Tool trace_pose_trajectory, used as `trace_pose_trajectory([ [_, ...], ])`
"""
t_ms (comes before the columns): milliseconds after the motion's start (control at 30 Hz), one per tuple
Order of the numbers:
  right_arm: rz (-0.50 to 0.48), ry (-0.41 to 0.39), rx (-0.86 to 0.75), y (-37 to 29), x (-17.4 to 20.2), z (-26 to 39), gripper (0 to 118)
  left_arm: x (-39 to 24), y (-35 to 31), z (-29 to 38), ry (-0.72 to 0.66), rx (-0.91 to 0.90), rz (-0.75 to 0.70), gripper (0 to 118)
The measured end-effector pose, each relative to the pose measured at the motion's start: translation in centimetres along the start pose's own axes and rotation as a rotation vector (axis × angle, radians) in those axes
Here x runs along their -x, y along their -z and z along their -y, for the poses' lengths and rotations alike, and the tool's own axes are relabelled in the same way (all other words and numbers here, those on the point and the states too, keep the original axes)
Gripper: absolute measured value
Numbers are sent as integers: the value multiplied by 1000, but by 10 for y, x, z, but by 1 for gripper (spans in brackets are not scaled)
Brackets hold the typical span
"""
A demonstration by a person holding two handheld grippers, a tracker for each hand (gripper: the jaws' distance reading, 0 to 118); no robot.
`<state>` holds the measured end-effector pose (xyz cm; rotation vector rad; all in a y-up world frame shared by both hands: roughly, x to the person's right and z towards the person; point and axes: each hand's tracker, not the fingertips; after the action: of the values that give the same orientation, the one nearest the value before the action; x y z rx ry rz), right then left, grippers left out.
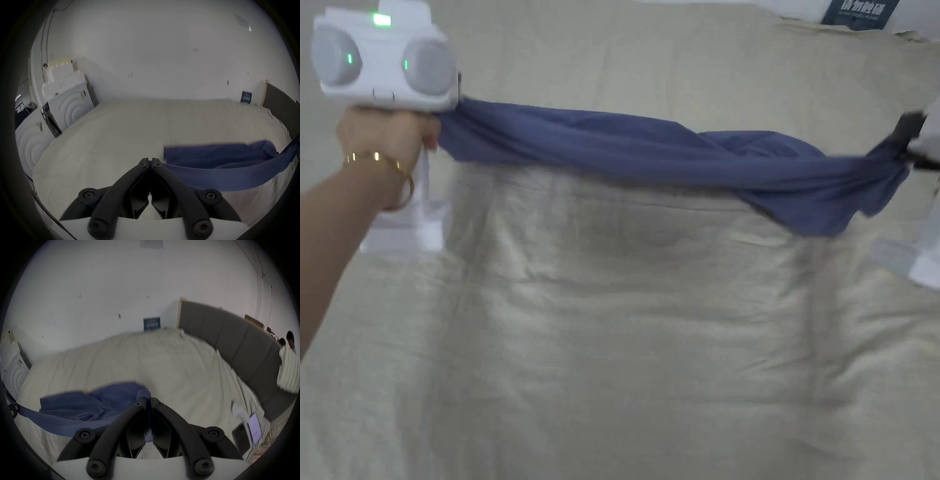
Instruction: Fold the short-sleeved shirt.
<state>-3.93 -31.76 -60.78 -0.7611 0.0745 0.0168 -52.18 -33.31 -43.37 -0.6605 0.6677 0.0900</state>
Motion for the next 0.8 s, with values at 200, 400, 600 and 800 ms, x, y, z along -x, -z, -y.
trace_pose_trajectory([
  [200,-44,-20,109,-4,-30,103,3,21,-25,96,19,67,33,0],
  [400,-60,-59,142,-43,-50,171,3,57,-73,172,-45,107,59,0],
  [600,-92,-77,102,-96,-71,200,3,89,-139,225,-89,75,92,0],
  [800,-113,-84,72,-142,-96,228,3,103,-188,263,-68,57,100,0],
])
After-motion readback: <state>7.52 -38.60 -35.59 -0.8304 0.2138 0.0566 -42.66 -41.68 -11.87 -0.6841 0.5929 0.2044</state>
